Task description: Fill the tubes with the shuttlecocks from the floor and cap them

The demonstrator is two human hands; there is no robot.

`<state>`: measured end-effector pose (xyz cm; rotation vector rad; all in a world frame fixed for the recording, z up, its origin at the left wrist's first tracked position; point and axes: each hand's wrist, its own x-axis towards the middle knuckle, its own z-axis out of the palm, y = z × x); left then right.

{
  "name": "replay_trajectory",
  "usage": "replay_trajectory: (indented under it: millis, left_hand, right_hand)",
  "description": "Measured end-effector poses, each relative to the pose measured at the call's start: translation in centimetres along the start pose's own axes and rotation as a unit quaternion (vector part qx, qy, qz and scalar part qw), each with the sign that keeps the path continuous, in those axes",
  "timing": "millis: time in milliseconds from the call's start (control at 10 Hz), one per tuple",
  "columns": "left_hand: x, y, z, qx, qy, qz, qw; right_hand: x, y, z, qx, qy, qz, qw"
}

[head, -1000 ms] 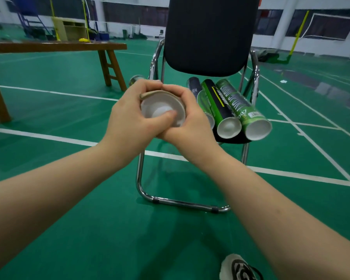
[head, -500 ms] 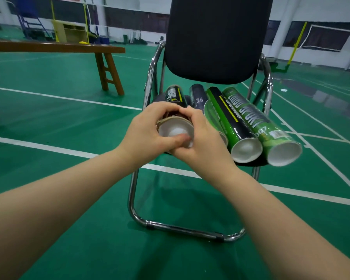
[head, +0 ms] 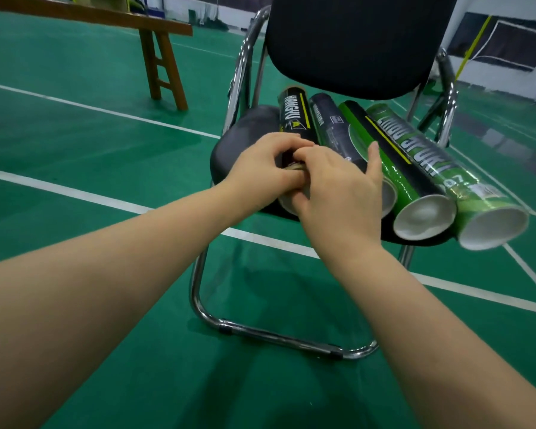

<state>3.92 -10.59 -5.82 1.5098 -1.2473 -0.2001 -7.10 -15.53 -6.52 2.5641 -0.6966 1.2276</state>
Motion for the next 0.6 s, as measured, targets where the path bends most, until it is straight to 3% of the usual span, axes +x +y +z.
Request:
replay_trajectory:
  millis: [100, 300, 400, 600]
  left_hand:
    - [0.5, 0.6, 0.0, 0.052, -0.036, 0.010, 0.998]
    - [-0.9, 1.6, -1.1, 0.169, -0.067, -0.007, 0.983]
    - [-3.1, 3.4, -2.6, 0.236, -0.060, -0.032, 0.969]
    - [-6.4, 8.1, -6.1, 0.337, 0.032, -0.046, 0.940]
  right_hand:
    - [0.3, 0.0, 0.0, -0.021, -0.016, 0.022, 0.999]
    - [1.0, -1.3, -3.1, -0.069, -0.197, 0.049, 0.977]
    - [1.2, -2.8, -5.6, -0.102, -0.226, 0.057, 0.967]
    - [2.6, -6.1, -10.3, -0.136, -0.223, 0.056, 0.964]
